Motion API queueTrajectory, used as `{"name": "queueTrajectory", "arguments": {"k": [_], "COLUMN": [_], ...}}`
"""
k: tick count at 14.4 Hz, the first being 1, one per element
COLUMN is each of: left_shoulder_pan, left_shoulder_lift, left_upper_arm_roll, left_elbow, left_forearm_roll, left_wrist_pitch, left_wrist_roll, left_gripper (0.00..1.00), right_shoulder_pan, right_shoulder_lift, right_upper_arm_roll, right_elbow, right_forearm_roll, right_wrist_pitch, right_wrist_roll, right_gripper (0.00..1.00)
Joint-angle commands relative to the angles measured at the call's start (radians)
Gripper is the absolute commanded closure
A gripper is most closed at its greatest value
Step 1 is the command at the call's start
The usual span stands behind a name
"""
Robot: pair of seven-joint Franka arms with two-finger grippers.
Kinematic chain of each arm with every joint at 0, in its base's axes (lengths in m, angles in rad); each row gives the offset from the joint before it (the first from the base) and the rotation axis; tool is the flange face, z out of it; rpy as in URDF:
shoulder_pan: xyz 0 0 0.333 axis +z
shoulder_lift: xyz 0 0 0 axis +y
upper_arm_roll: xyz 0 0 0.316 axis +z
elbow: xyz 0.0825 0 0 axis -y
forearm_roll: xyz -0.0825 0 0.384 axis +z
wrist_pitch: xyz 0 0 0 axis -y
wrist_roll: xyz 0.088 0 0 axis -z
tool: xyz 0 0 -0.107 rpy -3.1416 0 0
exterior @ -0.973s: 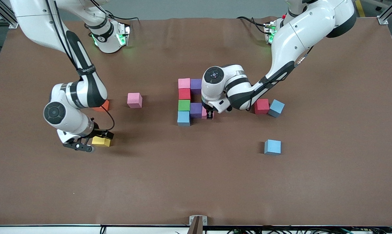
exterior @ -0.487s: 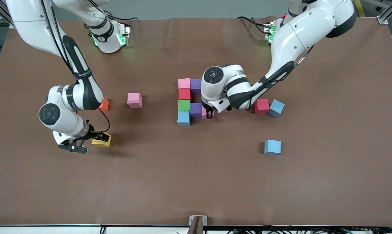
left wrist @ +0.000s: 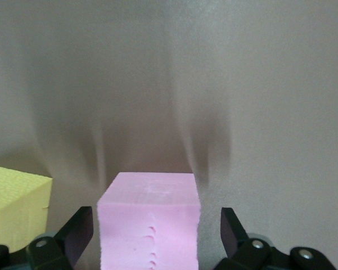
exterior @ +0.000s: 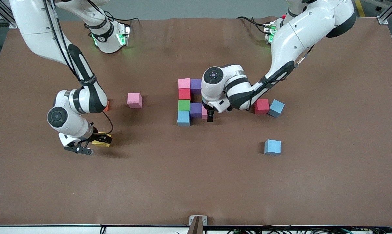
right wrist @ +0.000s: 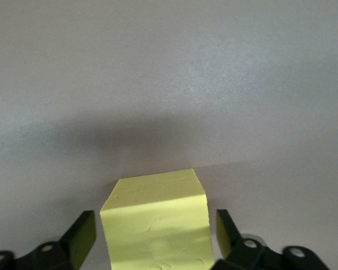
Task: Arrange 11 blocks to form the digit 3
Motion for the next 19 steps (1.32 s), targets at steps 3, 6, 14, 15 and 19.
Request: {"name": "queueTrajectory", "arguments": {"k": [3,6,14,15,19], "left_shoulder_pan": [0.068,0.085,0.287,0.32,0.439], "left_shoulder_lift": [-0.031,-0.04,-0.041,-0.037,-0.031], "left_upper_arm_roll": [-0.11,-0.116,-0.136,-0.134,-0.128], "left_elbow": [-0.02,-0.022,0.035,0.04,0.083], "left_forearm_roll": [0.006,0.006,0.008,0.009,0.015], "left_wrist_pitch": [-0.089,-0.097,-0.175,-0.175,-0.175], "left_wrist_roll": [-0.119,-0.09,0.338,0.387,0.56], "left_gripper": [0.0,0.0,0.0,0.0,0.0], "right_shoulder_pan": [0.016,0.088,0.287,0.31,0.408], "right_shoulder_lift": [-0.021,-0.018,0.12,0.146,0.287], "right_upper_arm_roll": [0.031,0.035,0.042,0.042,0.042], "right_elbow": [-0.011,0.068,0.404,0.45,0.647], "right_forearm_roll": [-0.013,-0.002,0.073,0.082,0.081], "right_wrist_pitch": [-0.01,-0.074,-0.234,-0.263,-0.287], "right_wrist_roll": [-0.038,-0.049,0.061,0.083,0.23], "right_gripper": [0.97,0.98,0.98,0.98,0.98]}}
